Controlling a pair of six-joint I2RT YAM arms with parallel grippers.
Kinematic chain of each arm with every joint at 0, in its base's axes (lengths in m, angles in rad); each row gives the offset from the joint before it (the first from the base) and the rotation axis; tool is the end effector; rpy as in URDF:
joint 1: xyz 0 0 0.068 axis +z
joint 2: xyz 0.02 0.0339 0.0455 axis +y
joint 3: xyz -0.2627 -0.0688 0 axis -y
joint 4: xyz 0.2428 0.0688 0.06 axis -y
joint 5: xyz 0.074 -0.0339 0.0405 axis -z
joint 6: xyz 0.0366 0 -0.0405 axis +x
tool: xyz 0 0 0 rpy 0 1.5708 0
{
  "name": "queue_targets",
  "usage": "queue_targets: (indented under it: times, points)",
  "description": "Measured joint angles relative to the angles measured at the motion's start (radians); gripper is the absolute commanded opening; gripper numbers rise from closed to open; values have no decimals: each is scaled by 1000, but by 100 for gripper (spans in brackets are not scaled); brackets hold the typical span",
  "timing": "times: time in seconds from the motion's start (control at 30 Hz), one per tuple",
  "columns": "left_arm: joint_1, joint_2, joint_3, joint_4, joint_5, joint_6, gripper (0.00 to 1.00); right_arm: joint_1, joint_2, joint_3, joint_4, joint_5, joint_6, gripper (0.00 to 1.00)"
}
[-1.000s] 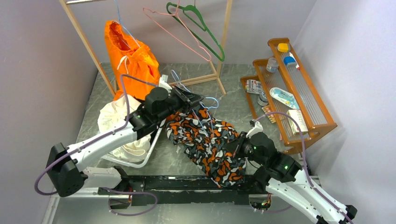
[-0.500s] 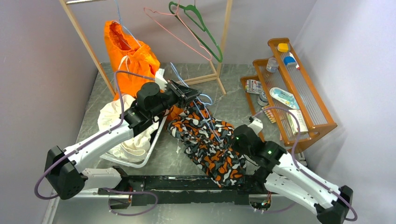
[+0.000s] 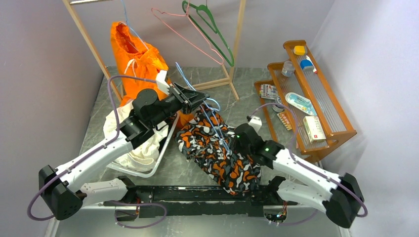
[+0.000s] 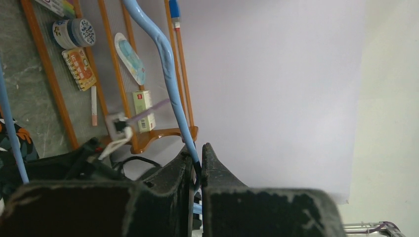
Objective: Remove the shorts from the hanger
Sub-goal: Remove the shorts from the hanger, then place the hanger on the clothes rod.
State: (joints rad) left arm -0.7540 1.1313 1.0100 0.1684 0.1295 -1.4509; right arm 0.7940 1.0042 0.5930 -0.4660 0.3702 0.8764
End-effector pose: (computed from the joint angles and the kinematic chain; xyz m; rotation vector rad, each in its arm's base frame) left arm 0.1912 -0.1860 0.3866 -0.5110 1.7733 -1.7761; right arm 0.1459 0.1295 0.2100 0.2602 2.3829 0.3403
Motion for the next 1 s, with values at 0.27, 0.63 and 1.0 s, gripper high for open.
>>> queue_targets:
  times: [0.27, 0.63, 1.0]
  points:
    - [6, 21, -21, 7, 0, -14, 7, -1, -381, -43, 111, -61, -195, 53]
    - [77, 80, -22, -9, 34, -127, 7, -1, -497, 27, 91, -332, -565, 53]
    - [109, 79, -1, -50, 23, -258, 7, -1, -380, 63, 86, -457, -705, 51]
